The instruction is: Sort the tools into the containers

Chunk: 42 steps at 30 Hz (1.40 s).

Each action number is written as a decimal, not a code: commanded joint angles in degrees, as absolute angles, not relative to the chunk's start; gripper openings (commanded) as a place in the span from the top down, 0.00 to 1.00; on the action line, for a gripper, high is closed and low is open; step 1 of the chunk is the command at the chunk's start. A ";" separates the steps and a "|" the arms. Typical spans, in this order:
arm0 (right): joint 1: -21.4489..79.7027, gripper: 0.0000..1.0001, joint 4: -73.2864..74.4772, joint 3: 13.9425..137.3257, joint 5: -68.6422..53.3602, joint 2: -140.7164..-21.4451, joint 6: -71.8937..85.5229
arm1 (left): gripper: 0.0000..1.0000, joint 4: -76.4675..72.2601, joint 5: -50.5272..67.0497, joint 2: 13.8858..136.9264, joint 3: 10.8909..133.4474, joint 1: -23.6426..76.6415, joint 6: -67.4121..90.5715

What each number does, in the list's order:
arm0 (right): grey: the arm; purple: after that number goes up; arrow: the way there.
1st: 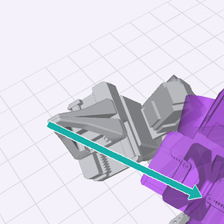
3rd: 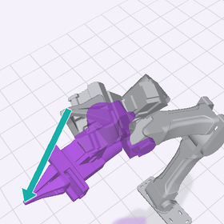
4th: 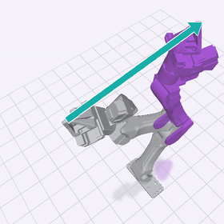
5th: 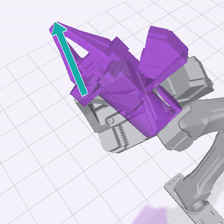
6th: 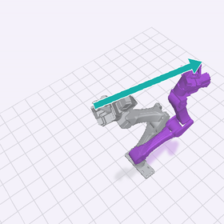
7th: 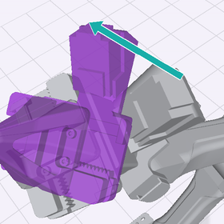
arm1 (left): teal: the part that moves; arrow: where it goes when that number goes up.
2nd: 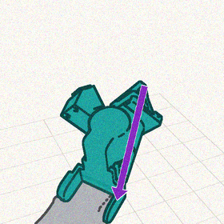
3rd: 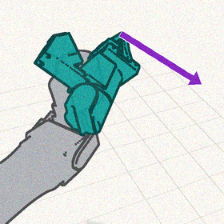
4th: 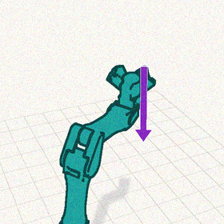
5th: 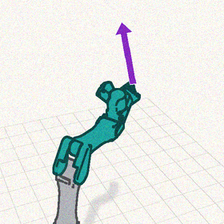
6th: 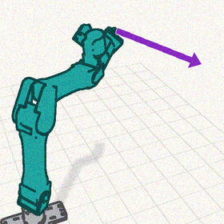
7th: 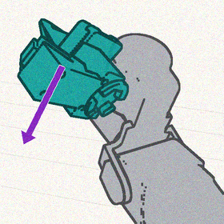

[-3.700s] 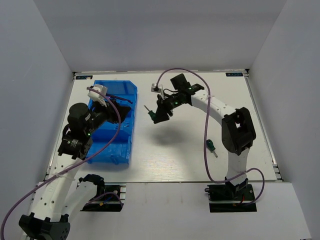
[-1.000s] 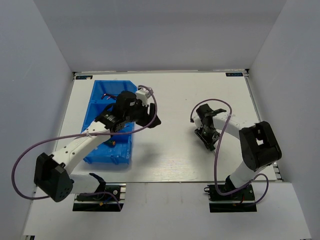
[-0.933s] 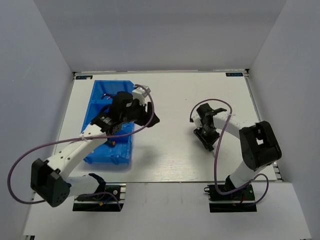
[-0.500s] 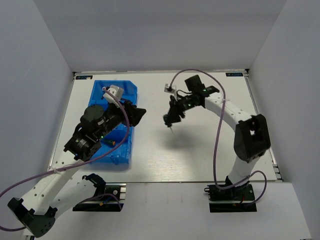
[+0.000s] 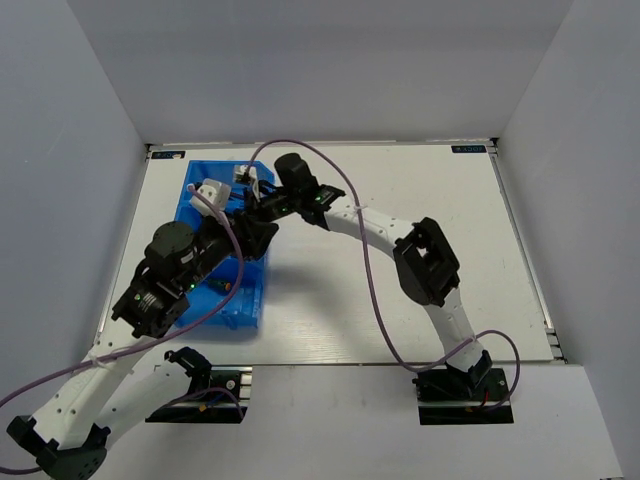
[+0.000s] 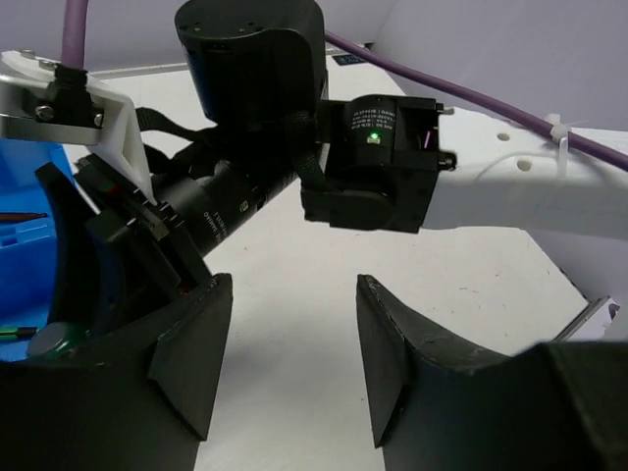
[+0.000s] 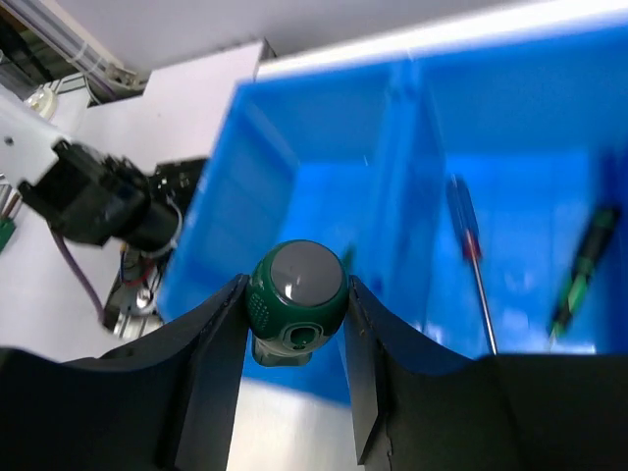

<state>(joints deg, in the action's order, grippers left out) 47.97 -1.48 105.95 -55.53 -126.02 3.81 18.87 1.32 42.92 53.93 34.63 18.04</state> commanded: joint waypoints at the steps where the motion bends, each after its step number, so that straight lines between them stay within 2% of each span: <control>1: 50.18 1.00 -5.98 110.48 -52.56 -126.82 5.27 | 0.36 20.92 -0.97 39.91 54.84 34.80 17.58; 6: 53.08 1.00 -5.37 106.88 -51.94 -127.00 2.04 | 0.33 23.20 -2.98 39.38 55.46 34.80 16.44; 8: 54.48 0.96 -1.87 105.39 -51.16 -126.74 0.36 | 0.31 23.73 -2.99 38.85 55.46 34.80 16.44; 11: 56.16 0.85 5.87 104.77 -48.17 -126.91 -9.21 | 0.28 23.73 -3.52 38.85 55.46 34.80 15.91; 12: 56.42 0.71 6.58 104.59 -46.60 -127.09 -9.75 | 0.26 23.73 -4.04 38.85 55.46 34.80 15.91; 14: 56.25 0.50 6.59 104.33 -46.06 -127.09 -9.50 | 0.20 24.43 -4.57 38.85 55.98 34.80 15.91; 15: 56.25 0.34 6.77 104.41 -46.58 -127.09 -9.41 | 0.19 24.96 -4.57 39.37 55.99 34.80 15.91; 22: 55.64 0.28 7.56 106.08 -48.16 -123.32 -9.06 | 0.15 24.26 -4.57 39.38 55.99 34.80 15.91; 24: 55.37 0.28 9.74 106.26 -48.08 -121.04 -8.79 | 0.15 23.64 -4.57 39.38 55.99 34.80 15.91; 26: 54.41 0.38 12.38 107.04 -45.63 -118.58 -8.09 | 0.17 23.03 -4.57 39.38 56.69 34.80 15.91; 27: 53.80 0.48 17.79 107.75 -44.14 -117.87 -7.74 | 0.24 23.03 -4.57 39.38 56.69 34.80 15.91; 28: 53.09 0.88 19.58 107.75 -38.03 -117.17 -7.47 | 0.31 23.03 -4.57 39.38 57.21 34.80 15.91; 29: 51.78 1.00 20.82 107.14 -36.23 -116.38 -7.21 | 0.43 22.24 -4.57 39.38 57.22 34.80 15.91; 30: 49.85 1.00 24.40 105.75 -31.86 -113.06 -6.95 | 0.69 21.45 -4.57 39.38 57.22 34.80 15.91; 31: 47.83 1.00 25.83 103.56 -28.08 -111.90 -6.51 | 0.82 20.92 -4.57 39.38 57.22 34.80 15.91; 33: 43.71 1.00 33.95 101.88 -23.49 -108.47 -6.68 | 1.00 20.92 -4.57 39.38 56.69 34.80 16.60; 37: 37.12 1.00 40.25 92.06 -15.93 -100.57 -12.80 | 1.00 23.11 -7.99 42.96 55.55 34.19 17.84; 38: 36.13 1.00 41.04 90.37 -10.25 -99.59 -13.61 | 0.99 24.51 -8.87 44.02 55.55 34.19 17.84; 39: 32.82 1.00 44.00 87.65 -8.80 -97.58 -16.06 | 0.92 25.30 -9.83 45.34 54.85 34.19 18.54; 40: 31.74 1.00 45.43 86.58 -6.70 -97.30 -16.08 | 0.71 26.01 -10.45 46.83 54.84 34.19 18.54; 42: 29.63 0.95 53.30 87.27 3.21 -96.77 -15.47 | 0.39 26.54 -9.24 51.40 54.84 34.19 19.07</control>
<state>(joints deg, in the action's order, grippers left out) 30.89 39.99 88.53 -11.20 -97.36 -12.64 23.33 -7.86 46.72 55.22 34.57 17.89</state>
